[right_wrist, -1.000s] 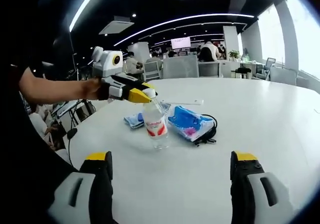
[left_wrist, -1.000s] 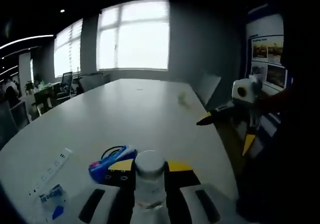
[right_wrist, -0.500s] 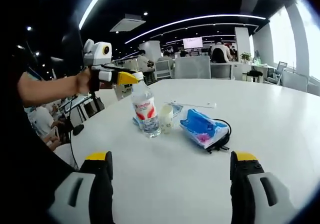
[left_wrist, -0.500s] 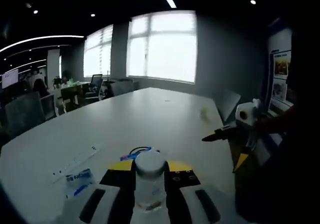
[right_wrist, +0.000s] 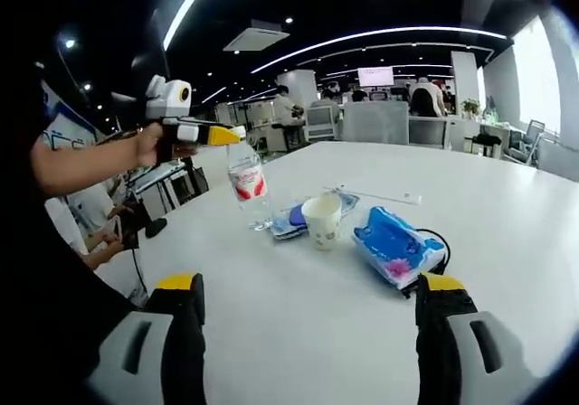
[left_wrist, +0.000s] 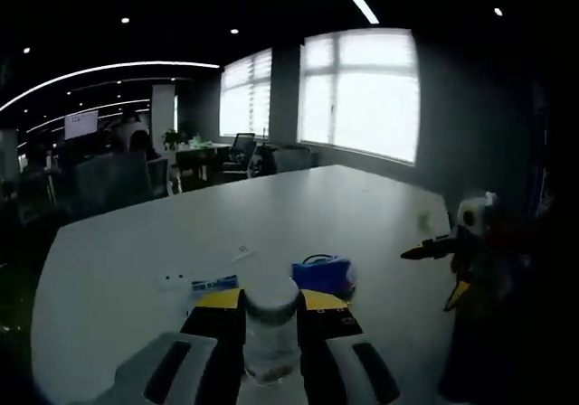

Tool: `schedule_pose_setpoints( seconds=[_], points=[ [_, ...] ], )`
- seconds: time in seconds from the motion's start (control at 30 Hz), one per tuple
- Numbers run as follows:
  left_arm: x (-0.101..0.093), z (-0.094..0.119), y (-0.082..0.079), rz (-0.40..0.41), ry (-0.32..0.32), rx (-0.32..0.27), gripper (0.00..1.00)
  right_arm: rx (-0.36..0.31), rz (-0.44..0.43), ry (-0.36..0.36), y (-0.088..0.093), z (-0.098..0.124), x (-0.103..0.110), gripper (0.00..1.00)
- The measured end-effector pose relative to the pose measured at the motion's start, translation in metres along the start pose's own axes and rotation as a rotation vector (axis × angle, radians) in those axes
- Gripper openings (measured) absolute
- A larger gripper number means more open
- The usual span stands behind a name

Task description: Arrange the tabletop items into an orderly group along one side of the table until the central work area is clear of visible clutter.

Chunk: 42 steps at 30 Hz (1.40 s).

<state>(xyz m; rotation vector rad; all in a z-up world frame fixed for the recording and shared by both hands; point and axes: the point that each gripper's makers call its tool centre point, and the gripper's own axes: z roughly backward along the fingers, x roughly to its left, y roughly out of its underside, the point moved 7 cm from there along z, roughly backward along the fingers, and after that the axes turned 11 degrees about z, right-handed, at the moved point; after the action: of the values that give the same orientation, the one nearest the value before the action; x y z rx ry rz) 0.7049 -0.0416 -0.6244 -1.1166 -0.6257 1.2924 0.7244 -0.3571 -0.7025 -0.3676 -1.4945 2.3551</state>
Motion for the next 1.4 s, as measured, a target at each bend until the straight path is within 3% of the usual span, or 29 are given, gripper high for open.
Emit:
schedule_pose_setpoints(
  seconds=[0.37, 0.47, 0.8, 1.1, 1.17, 1.2, 1.4],
  points=[
    [0.019, 0.019, 0.022, 0.099, -0.193, -0.007, 0.18, -0.006, 0.032, 0.013, -0.007, -0.014, 0.0, 0.93],
    [0.022, 0.017, 0.03, 0.142, -0.23, -0.005, 0.18, -0.003, 0.033, 0.014, -0.007, -0.015, 0.001, 0.93],
    [0.017, 0.005, 0.052, 0.173, -0.342, 0.002, 0.18, -0.005, 0.007, 0.034, 0.0, -0.012, 0.002, 0.92],
    [0.007, -0.005, 0.062, 0.148, -0.422, 0.026, 0.19, -0.01, -0.015, 0.048, 0.004, -0.01, 0.002, 0.91],
    [0.004, -0.008, 0.062, 0.137, -0.422, 0.004, 0.19, -0.013, -0.018, 0.049, 0.004, -0.01, 0.002, 0.91],
    [0.005, -0.012, 0.062, 0.138, -0.428, 0.023, 0.19, -0.014, -0.019, 0.05, 0.004, -0.01, 0.002, 0.91],
    [0.008, -0.007, 0.065, 0.138, -0.413, 0.012, 0.2, -0.012, -0.023, 0.051, 0.007, -0.008, 0.002, 0.91]
  ],
)
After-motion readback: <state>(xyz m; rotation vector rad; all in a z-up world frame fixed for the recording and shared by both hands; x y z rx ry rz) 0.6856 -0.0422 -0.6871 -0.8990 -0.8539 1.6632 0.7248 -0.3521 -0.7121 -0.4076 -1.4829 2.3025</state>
